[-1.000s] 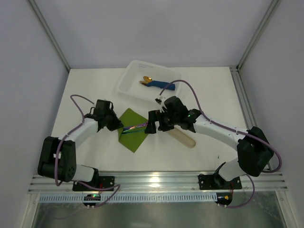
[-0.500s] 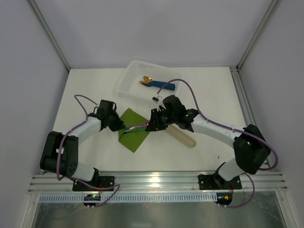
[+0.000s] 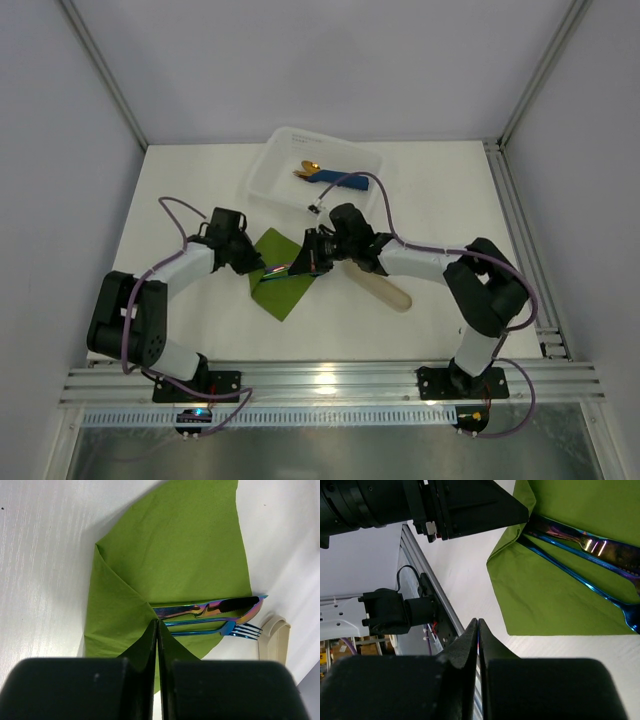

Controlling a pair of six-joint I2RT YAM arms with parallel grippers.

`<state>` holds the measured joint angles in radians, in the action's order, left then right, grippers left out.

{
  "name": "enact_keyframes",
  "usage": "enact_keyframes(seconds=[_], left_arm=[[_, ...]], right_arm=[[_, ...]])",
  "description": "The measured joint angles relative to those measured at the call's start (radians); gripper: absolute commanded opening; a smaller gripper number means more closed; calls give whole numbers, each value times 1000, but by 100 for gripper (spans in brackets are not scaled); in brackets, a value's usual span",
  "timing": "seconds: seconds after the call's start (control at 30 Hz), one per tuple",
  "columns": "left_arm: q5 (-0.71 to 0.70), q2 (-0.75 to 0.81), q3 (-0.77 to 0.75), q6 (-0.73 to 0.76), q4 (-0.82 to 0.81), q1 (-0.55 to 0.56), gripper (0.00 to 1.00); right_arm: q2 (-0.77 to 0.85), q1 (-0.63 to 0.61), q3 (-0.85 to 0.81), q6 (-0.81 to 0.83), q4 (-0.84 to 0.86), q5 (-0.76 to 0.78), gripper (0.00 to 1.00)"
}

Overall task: Place the utensils on the paper napkin and roll it up
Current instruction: Roll the napkin at the center of the board.

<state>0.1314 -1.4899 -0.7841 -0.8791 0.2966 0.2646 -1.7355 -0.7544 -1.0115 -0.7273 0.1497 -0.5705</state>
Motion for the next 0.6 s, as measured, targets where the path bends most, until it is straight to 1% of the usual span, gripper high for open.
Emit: enact_keyframes(seconds=[0.1,0.17,0.23,0.33,0.4,0.6], left_arm=[[0,-1,0,1,0,1,0],[0,-2,0,1,0,2,0],[1,-1,0,1,0,2,0],[1,-1,0,1,0,2,0],[1,-1,1,1,0,2,0],[1,-1,1,1,0,2,0]], right_arm=[[-32,0,0,-26,47,-9,5],[-52,0,-5,-33,53,-8,11],[-76,0,-24,-32,43,-6,20],[-113,-1,-61,-28,38,4,25],[-132,-4,-77,-27,39,7,27],[-208,-26,-119,-27,45,16,27]])
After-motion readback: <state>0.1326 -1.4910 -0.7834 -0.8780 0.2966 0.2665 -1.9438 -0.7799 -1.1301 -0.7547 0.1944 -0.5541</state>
